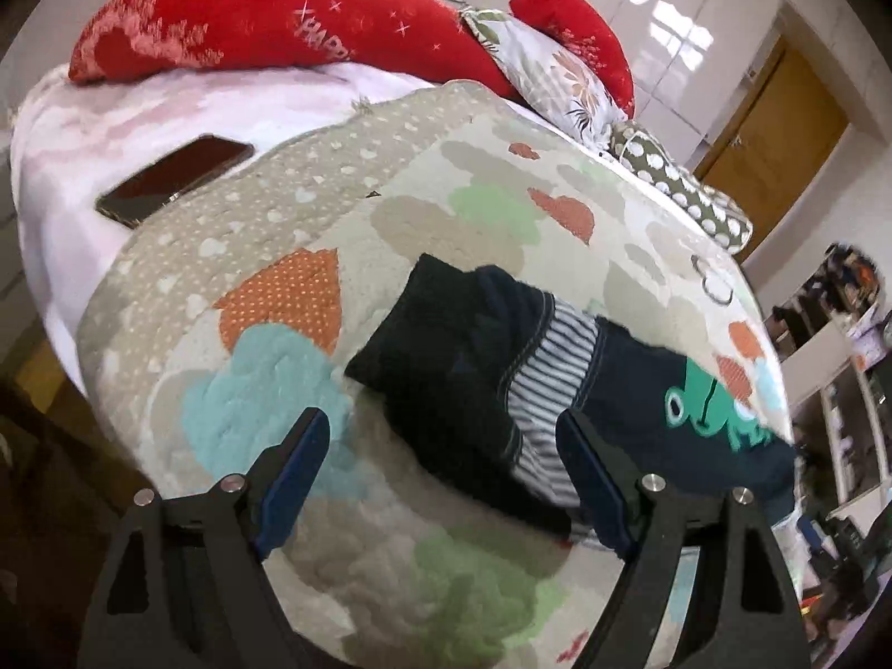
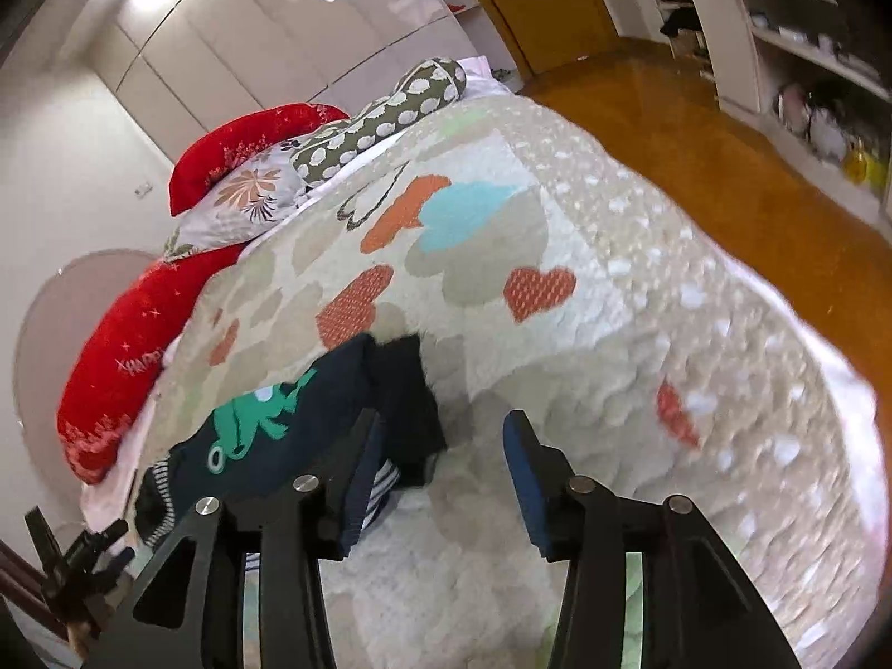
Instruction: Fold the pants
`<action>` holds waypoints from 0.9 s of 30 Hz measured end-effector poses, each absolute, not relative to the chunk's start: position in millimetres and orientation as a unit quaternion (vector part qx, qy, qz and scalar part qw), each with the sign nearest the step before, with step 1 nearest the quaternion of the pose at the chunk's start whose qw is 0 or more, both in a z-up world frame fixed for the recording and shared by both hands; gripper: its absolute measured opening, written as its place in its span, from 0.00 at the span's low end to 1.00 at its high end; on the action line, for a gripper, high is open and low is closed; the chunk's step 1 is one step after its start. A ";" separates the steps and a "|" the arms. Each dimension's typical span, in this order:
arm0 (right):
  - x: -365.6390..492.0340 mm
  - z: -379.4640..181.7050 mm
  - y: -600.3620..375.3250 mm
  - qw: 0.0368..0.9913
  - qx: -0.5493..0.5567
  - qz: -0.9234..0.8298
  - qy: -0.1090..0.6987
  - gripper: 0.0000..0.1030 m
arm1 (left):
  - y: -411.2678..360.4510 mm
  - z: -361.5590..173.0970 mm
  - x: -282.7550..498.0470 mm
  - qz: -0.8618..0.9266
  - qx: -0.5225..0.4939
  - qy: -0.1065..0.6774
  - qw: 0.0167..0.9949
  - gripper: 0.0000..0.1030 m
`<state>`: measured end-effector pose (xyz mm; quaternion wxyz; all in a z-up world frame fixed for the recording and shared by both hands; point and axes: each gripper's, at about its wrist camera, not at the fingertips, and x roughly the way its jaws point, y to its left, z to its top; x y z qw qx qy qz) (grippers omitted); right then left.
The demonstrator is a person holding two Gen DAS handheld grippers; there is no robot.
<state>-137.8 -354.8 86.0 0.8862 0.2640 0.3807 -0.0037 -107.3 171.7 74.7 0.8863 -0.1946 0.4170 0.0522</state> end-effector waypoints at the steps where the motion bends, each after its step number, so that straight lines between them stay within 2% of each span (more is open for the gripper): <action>1: -138.7 84.1 -352.6 0.885 0.266 -0.002 0.382 0.48 | 167.9 75.7 -109.1 0.056 -0.186 0.416 0.889 0.80; 18: -148.2 63.0 -344.1 0.875 0.265 -0.015 0.404 0.54 | 193.6 59.2 -119.1 0.085 -0.260 0.420 0.865 0.80; 23: -147.5 63.4 -336.1 0.875 0.258 -0.004 0.409 0.54 | 175.2 75.4 -119.8 0.049 -0.227 0.421 0.877 0.80; 27: -146.3 58.4 -327.6 0.873 0.262 0.017 0.410 0.56 | 130.4 101.0 -102.1 -0.022 -0.170 0.425 0.889 0.80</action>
